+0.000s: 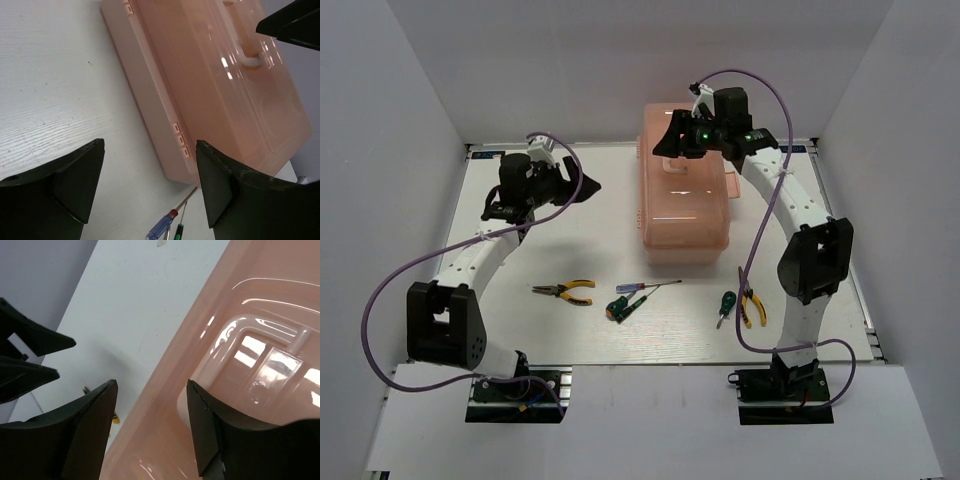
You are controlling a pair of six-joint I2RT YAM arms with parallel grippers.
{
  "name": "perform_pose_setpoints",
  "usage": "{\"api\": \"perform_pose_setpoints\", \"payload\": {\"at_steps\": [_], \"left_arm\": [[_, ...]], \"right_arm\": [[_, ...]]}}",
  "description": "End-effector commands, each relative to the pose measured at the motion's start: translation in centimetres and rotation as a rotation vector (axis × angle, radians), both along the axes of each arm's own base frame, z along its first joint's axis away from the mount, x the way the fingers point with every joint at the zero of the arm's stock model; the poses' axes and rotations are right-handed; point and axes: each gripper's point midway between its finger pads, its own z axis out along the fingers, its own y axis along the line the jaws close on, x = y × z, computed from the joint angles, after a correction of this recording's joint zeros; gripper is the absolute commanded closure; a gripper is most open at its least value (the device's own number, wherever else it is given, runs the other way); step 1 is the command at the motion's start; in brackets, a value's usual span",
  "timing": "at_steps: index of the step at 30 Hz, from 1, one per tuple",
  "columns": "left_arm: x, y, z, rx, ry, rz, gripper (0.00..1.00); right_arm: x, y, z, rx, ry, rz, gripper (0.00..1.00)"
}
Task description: Sort the tools into containers
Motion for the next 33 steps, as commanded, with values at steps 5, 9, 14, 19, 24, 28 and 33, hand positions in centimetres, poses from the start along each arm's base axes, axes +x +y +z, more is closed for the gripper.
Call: {"api": "perform_pose_setpoints", "payload": {"at_steps": [5, 9, 14, 19, 24, 28, 33], "left_arm": [[1.0, -1.4, 2.8, -0.055, -0.080, -0.064, 0.16], [1.3, -2.2, 3.6, -0.065, -0.109, -0.093, 0.15], [1.7, -2.6, 5.0, -0.084, -0.154, -0.114, 0.15], [1.8, -2.8, 7.2, -0.109, -0.211, -0.122, 0.15], [2.0, -2.9, 9.2, -0.141, -0.257, -0.119, 0.15], [2.1, -3.2, 11.8, -0.179, -0.315, -0.128, 0.15], [2.6, -3.8, 15.7, -0.257, -0.386, -0.153, 0.15]], "right_arm": [[2.0, -0.9, 0.5, -0.112, -0.086, -0.215, 0.36], [2.0, -0.4, -0.9, -0.171, -0.092, -0.240, 0.36], [2.4, -0.7, -2.4, -0.233, -0.076, -0.292, 0.35], [2.2, -1.3, -4.4, -0.272, -0.031, -0.333, 0.35], [2.1, -1.8, -5.8, -0.279, 0.014, -0.350, 0.35], [0.8, 0.0, -6.8, -0.189, 0.108, -0.258, 0.33], [-0.1, 2.0, -6.4, -0.052, 0.188, -0.175, 0.35]]}}
